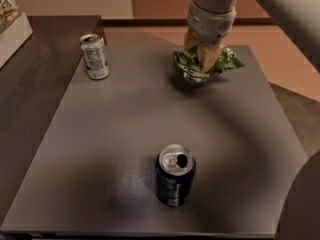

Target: Move green jalapeno chip bag near pepsi can

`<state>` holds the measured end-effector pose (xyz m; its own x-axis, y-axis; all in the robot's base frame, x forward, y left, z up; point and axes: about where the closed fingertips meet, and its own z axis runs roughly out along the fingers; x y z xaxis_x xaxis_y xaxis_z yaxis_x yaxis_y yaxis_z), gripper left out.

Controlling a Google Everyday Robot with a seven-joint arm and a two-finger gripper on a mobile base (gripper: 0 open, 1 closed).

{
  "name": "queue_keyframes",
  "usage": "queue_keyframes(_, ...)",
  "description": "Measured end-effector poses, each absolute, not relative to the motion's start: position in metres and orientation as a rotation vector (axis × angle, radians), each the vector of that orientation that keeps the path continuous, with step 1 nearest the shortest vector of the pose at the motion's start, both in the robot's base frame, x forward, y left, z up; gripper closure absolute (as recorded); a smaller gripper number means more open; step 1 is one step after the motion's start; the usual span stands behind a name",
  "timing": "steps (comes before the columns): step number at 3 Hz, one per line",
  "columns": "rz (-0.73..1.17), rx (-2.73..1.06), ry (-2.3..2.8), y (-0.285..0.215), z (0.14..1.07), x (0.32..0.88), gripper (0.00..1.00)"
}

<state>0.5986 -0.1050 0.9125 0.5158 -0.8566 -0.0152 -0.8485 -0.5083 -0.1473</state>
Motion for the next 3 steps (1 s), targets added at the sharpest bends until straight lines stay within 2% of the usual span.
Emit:
queue_keyframes(2, 0.15, -2.358, 1.638, -0.057, 0.939, 0.576, 1.0)
queue_keyframes(3, 0.133, -2.337, 1.625, -0.053, 0.94, 0.583, 1.0)
